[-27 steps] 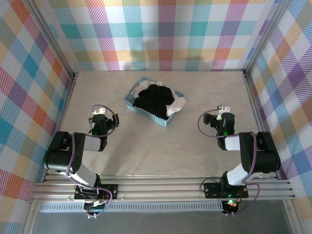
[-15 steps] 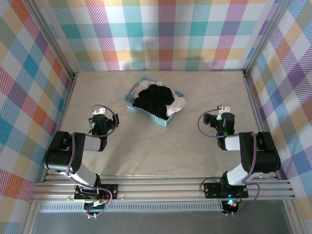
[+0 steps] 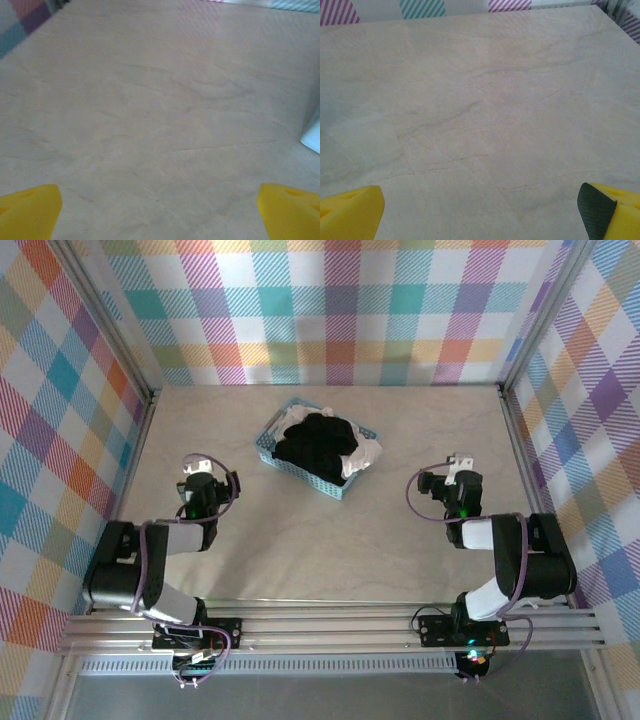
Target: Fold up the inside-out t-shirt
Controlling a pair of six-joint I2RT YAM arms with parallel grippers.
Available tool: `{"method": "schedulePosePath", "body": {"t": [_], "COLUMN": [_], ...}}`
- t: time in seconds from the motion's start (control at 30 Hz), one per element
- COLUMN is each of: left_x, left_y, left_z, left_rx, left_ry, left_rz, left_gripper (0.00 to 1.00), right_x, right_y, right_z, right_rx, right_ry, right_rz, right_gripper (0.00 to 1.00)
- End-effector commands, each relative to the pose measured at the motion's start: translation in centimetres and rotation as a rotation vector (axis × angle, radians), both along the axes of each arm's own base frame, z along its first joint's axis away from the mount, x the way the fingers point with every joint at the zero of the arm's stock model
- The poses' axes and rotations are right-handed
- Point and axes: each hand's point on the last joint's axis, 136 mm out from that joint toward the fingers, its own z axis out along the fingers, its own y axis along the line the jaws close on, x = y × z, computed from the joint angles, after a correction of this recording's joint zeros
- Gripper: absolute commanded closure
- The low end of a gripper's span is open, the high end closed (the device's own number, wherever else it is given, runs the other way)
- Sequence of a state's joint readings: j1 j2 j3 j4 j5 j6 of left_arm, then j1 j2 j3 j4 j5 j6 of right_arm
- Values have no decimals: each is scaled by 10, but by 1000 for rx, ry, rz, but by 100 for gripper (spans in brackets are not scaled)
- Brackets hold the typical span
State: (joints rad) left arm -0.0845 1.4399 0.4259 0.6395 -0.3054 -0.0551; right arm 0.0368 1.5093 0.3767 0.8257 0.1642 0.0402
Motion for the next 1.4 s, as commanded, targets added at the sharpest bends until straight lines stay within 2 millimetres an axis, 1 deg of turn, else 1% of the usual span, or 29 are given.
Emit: {"method": "schedulePosePath", "body": {"t": [0.0,0.03,0.07,0.1,0.13,0.17,0.23,0.27,0.3,0.33,0.37,0.43,0.47,0.5,0.53,0.6,0.7,0.77,0.83,0.9,0.93,1.0,1.13,1.17,1.2,1.23,1.27,1.33,1.37], "left_x": [-9,-13,-17,-19,-19,-18,-14,-12,-11,-10,-10,-9,-9,-8,-8,-8,-13,-16,-19,-21,-22,-26,-31,-32,-34,-35,-36,-39,-40], "left_y": [31,32,31,24,15,0,-35,-54,-75,-92,-111,-135,-139,-138,-133,-119,-110,-107,-105,-104,-103,-102,-101,-101,-101,-100,-99,-98,-98], "left_z": [46,55,67,78,86,96,110,117,123,123,123,119,113,106,100,89,83,82,82,79,77,73,69,70,71,72,74,78,82], "left_rx": [-38,-57,-106,-162,-212,-280,-411,-459,-489,-494,-482,-440,-421,-410,-400,-356,-326,-321,-312,-306,-305,-303,-312,-314,-315,-317,-316,-319,-323], "left_ry": [-9,-14,-34,-48,-55,-63,-70,-67,-57,-31,2,70,106,132,150,174,188,187,187,196,204,220,225,225,224,220,216,204,192], "left_rz": [175,185,192,171,130,63,-93,-169,-241,-291,-346,-399,-391,-370,-340,-266,-230,-221,-215,-211,-209,-204,-199,-199,-200,-200,-199,-196,-198], "left_gripper": [0,0,0,0,0,0,0,0,0,0,0,0,0,0,0,0,0,0,0,0,0,0,0,0,0,0,0,0,0], "right_x": [-1,-5,-9,-13,-17,-22,-25,-27,-28,-29,-31,-39,-42,-44,-45,-37,-20,-7,7,25,31,43,60,63,65,65,65,59,53], "right_y": [-4,-10,-18,-24,-23,-14,13,35,67,93,126,185,210,233,250,277,300,311,320,326,330,342,357,361,363,365,366,365,363], "right_z": [26,33,45,62,73,83,102,109,113,114,111,104,99,94,90,75,57,46,32,19,18,23,48,61,78,95,121,176,209], "right_rx": [-9,0,24,74,113,160,228,241,216,184,144,77,40,-5,-48,-123,-145,-148,-159,-171,-172,-152,-123,-120,-114,-104,-87,-42,-11], "right_ry": [-30,-1,10,-13,-28,-34,-50,-42,-2,37,97,195,236,267,286,332,398,411,437,460,457,429,361,342,311,276,223,108,40], "right_rz": [-40,-79,-140,-189,-196,-158,-22,65,172,256,364,540,605,669,711,764,797,802,793,751,750,760,778,786,797,806,811,830,838], "right_gripper": [0,0,0,0,0,0,2,4,4,4,3,3,3,3,3,1,1,1,3,14,20,37,72,81,87,91,94,99,100]}}
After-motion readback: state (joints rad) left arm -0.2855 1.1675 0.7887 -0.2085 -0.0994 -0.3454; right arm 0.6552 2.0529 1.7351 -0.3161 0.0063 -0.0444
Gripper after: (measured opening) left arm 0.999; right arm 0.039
